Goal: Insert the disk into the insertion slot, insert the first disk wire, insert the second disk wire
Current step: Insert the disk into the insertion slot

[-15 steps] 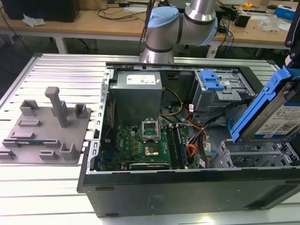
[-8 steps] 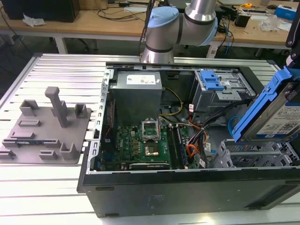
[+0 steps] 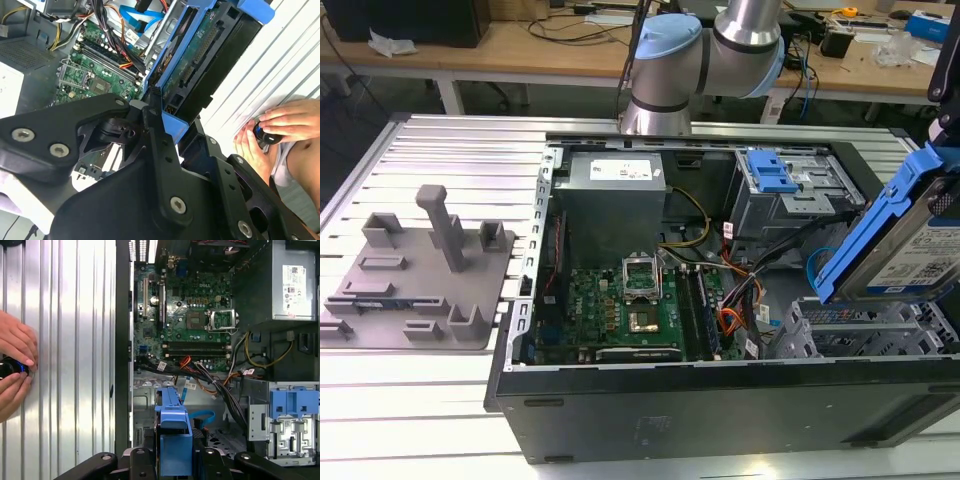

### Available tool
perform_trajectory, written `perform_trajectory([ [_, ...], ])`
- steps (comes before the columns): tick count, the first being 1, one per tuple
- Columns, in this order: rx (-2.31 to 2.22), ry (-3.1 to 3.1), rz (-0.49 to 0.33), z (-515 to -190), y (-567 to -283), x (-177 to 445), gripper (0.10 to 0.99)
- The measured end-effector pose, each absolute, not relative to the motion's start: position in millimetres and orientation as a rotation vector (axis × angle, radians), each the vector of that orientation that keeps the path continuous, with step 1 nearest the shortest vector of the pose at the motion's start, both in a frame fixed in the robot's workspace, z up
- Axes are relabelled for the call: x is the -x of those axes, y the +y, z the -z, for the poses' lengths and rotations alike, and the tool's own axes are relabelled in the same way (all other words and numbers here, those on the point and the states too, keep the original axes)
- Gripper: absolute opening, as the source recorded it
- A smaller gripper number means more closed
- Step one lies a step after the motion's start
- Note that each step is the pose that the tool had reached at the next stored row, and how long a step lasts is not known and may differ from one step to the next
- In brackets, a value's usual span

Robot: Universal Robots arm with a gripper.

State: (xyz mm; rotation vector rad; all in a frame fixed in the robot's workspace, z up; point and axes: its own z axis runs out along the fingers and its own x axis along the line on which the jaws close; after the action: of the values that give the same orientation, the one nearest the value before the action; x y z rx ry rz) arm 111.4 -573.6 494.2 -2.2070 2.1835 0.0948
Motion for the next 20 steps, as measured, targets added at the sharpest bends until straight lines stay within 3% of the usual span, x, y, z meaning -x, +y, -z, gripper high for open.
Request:
perform_trajectory([
  [20,2.209,2.182,-0.095,-487.0,-562.6,-115.8,0.365],
])
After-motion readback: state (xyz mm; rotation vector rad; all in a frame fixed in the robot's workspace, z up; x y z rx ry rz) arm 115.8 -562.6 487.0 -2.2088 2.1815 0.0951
